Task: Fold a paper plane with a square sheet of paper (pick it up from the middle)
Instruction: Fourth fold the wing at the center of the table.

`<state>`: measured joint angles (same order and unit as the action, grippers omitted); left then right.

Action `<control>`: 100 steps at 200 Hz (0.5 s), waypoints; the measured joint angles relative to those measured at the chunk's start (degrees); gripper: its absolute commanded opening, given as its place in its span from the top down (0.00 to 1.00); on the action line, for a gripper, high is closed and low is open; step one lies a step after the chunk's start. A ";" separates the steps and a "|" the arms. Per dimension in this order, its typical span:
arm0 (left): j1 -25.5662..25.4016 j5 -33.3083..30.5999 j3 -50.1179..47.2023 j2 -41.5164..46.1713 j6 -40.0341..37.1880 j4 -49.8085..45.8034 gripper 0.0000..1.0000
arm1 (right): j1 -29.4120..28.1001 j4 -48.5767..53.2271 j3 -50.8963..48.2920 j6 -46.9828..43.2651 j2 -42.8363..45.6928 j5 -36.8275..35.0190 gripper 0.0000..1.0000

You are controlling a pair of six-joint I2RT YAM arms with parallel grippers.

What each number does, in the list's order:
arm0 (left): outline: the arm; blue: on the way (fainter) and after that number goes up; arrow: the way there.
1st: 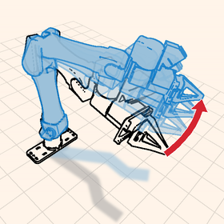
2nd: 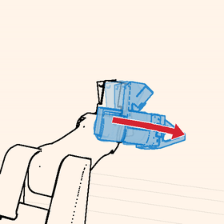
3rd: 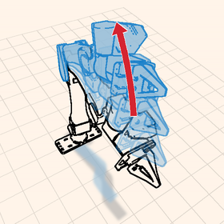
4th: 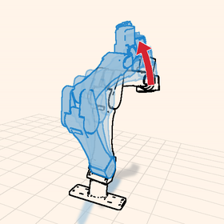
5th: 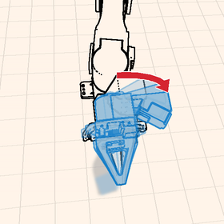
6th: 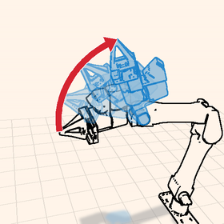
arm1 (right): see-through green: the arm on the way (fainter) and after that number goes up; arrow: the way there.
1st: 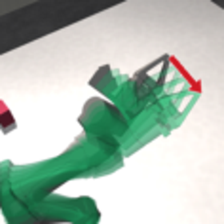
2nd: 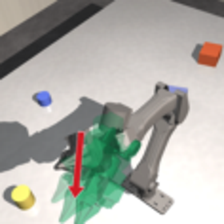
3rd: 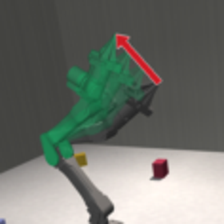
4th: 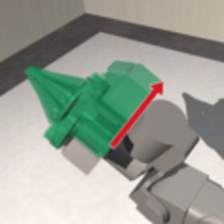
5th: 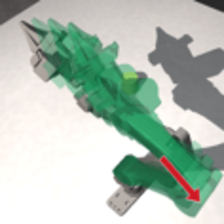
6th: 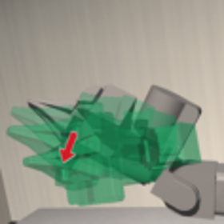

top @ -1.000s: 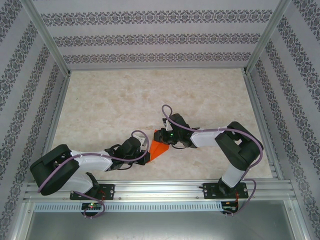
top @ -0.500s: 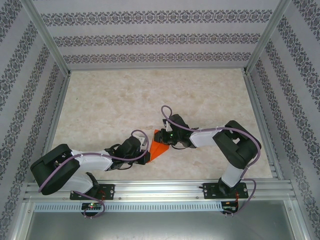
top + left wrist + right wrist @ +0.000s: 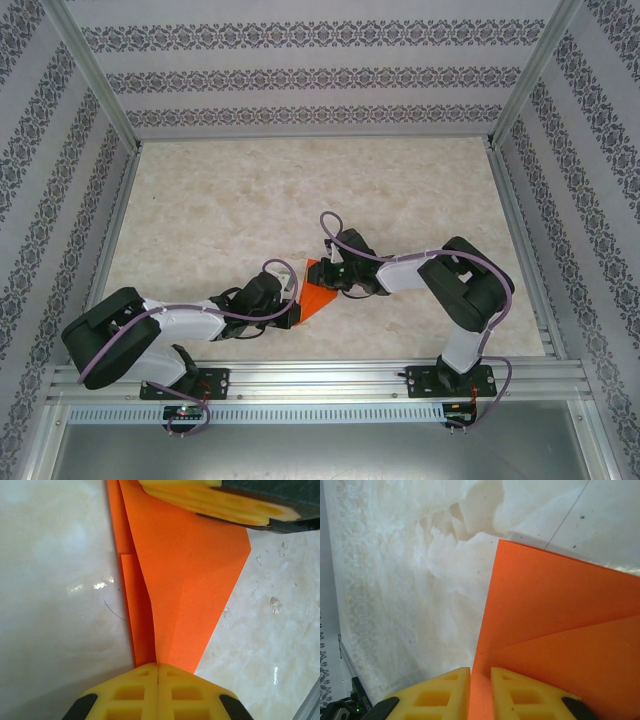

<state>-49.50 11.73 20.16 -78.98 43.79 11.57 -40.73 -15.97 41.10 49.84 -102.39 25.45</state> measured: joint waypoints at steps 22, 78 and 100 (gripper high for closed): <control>0.00 0.02 0.00 -0.07 0.31 0.07 1.00 | 0.00 -0.02 0.00 -0.02 0.00 0.13 0.80; 0.00 0.26 -0.02 -0.63 0.87 1.03 1.00 | -0.04 -0.04 0.04 -0.17 0.63 0.13 0.80; 0.00 0.26 -0.02 -0.66 1.36 1.05 1.00 | -0.04 2.08 1.09 -0.90 1.46 -0.07 0.80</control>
<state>-49.50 11.99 20.14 -79.64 45.15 12.62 -40.77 -13.89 42.19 48.95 -100.92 25.39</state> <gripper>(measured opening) 0.066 0.200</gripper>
